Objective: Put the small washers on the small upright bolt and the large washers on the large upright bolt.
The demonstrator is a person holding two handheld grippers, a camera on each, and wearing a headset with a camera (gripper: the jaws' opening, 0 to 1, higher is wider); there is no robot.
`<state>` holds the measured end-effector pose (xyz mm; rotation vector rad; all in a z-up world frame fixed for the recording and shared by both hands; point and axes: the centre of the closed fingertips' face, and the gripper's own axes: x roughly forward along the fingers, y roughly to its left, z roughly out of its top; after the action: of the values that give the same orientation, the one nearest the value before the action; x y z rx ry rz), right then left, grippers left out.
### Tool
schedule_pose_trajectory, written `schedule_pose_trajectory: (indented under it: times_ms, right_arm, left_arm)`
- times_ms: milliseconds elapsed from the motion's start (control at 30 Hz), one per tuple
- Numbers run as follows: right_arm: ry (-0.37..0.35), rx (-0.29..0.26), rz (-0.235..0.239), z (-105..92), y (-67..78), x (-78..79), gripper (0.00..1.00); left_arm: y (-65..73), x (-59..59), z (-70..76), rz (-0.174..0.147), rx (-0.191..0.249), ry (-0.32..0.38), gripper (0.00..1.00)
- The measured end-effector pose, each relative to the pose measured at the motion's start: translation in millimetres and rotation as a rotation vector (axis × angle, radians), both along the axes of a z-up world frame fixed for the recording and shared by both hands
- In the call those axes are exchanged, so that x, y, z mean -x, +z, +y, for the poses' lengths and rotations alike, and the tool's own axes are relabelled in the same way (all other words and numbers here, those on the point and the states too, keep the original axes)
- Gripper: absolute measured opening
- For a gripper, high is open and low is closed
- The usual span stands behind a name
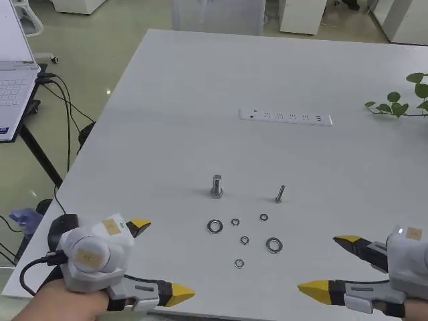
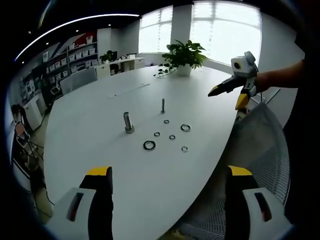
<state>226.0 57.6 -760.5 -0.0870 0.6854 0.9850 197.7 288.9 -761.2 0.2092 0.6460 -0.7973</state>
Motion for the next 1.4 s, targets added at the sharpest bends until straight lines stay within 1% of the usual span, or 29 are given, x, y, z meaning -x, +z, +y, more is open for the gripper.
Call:
schedule_pose_trajectory:
  times_ms: [133,233,267,333,433,467,500,600,700,767,833,933,1033,1067,1167,1233,1300,1333,1400]
  right_arm:
    - [0.027,-0.002,0.002,13.8,5.5,-8.0,0.86]
    - [0.048,-0.007,-0.008,25.6,13.9,-15.5,0.85]
    - [0.064,-0.003,-0.017,30.5,16.8,-19.0,0.85]
    - [0.088,0.011,-0.026,38.9,19.4,-24.9,0.84]
    - [0.12,0.023,-0.027,50.4,20.3,-30.4,0.82]
    - [0.145,0.04,-0.039,57.6,19.3,-34.4,0.81]
    - [0.157,0.05,-0.038,60.9,18.2,-36.1,0.81]
    - [0.189,0.072,-0.041,72.1,17.6,-41.6,0.8]
    - [0.204,0.073,-0.044,81.7,19.9,-49.3,0.78]
    - [0.209,0.069,-0.047,86.8,21.1,-53.9,0.77]
    - [0.228,0.083,-0.041,92.7,18.3,-58.2,0.76]
    - [0.275,0.133,-0.055,96.8,11.9,-62.2,0.75]
    - [0.292,0.161,-0.044,100.4,4.4,-68.1,0.72]
    - [0.3,0.171,-0.032,101.9,1.9,-68.7,0.7]
    - [0.315,0.182,-0.028,108.8,-2.0,-69.8,0.69]
    - [0.326,0.191,-0.02,110.3,-5.2,-74.0,0.68]
    - [0.348,0.201,-0.025,114.7,-8.6,-74.7,0.67]
    - [0.365,0.22,-0.027,116.1,-11.7,-74.7,0.67]
    - [0.386,0.228,-0.037,120.6,-13.9,-75.3,0.66]
  left_arm:
    - [1.4,-1.1,-0.6,-0.004,0.009,0.0,0.94]
    - [-0.7,0.5,-2.3,0.005,0.009,-0.005,0.93]
    - [-0.8,1.0,-2.4,0.003,0.004,-0.008,0.93]
    - [0.0,1.4,-3.6,0.004,0.012,-0.007,0.93]
    - [-0.4,1.7,-3.8,0.005,0.01,-0.007,0.92]
    - [-1.1,2.8,-6.0,0.003,0.018,-0.012,0.92]
    - [-2.2,3.6,-7.3,0.002,0.02,-0.016,0.93]
    - [-6.7,5.9,-9.7,0.004,0.006,-0.035,0.93]
    - [-9.2,4.7,-8.7,0.015,0.017,-0.025,0.93]
    - [-9.9,3.2,-8.6,0.012,0.017,-0.026,0.93]
    - [-12.2,1.5,-6.3,0.017,0.006,-0.022,0.93]
    - [-10.3,-1.6,-5.3,0.015,0.018,-0.008,0.92]
    - [-11.4,-3.4,-4.1,0.014,0.007,-0.007,0.91]
    - [-10.9,-3.8,-4.1,0.013,0.009,-0.004,0.91]
    - [-11.3,-4.9,-2.8,0.014,0.01,0.004,0.9]
    - [-11.1,-5.5,-3.0,0.01,0.016,0.009,0.9]
    - [-12.5,-4.6,-3.5,0.014,0.016,0.009,0.9]
    - [-12.8,-4.1,-4.3,0.015,0.016,0.006,0.9]
    - [-13.0,-3.3,-5.6,0.015,0.014,0.002,0.9]
